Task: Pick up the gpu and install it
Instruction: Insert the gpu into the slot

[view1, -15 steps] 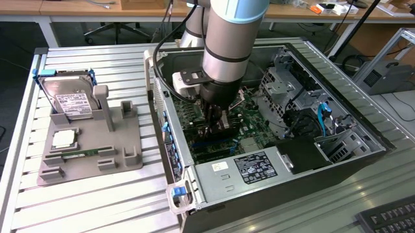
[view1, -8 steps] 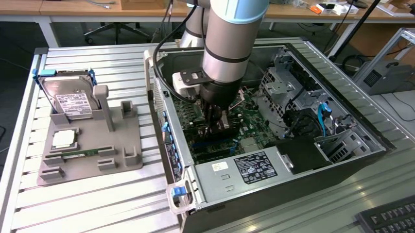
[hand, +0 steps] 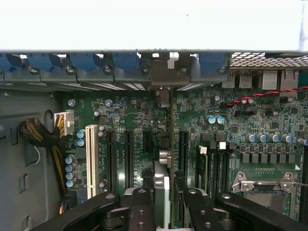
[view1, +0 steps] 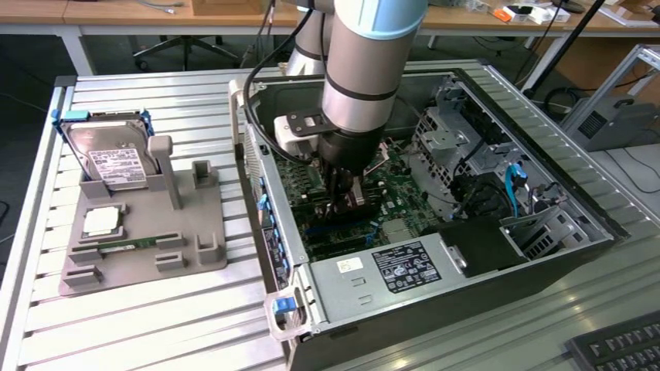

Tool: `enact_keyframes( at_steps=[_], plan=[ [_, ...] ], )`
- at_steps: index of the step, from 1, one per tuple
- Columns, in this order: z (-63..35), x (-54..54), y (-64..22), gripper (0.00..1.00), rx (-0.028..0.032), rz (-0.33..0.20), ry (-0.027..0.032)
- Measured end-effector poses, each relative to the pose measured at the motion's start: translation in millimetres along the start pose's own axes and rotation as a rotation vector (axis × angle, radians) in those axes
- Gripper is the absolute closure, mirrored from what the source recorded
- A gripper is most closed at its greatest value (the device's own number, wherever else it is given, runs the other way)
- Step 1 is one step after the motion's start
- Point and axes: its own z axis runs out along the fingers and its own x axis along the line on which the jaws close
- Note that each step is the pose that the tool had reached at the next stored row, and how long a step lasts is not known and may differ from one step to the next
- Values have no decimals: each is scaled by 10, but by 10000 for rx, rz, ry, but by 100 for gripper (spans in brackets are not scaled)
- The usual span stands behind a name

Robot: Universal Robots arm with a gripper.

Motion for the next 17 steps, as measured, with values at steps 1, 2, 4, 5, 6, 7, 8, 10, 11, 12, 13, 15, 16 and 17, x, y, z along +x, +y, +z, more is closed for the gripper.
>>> enact_keyframes(
  at_steps=[1, 2, 4, 5, 6, 7, 8, 10, 11, 12, 13, 15, 16, 17],
  plan=[
    [-1, 1, 0, 72, -2, 0, 4],
    [-5, 1, 1, 66, -7, 0, 12],
    [-6, 2, 0, 66, -7, 0, 21],
    [-18, -2, 1, 66, -9, 0, 35],
    [-37, -13, 3, 66, -6, -1, 44],
    [-71, -20, 3, 66, -5, -9, 55],
    [-112, -31, 2, 66, -6, -20, 77],
    [-216, -73, -1, 66, -4, -51, 161],
    [-277, -101, -3, 66, -4, -66, 235],
    [-304, -123, -3, 66, -6, -70, 305],
    [-331, -148, -4, 67, -7, -72, 387],
    [-356, -173, -4, 74, -9, -76, 499],
    [-359, -176, -4, 80, -9, -79, 520],
    [-360, -177, -5, 87, -9, -86, 534]
  ],
)
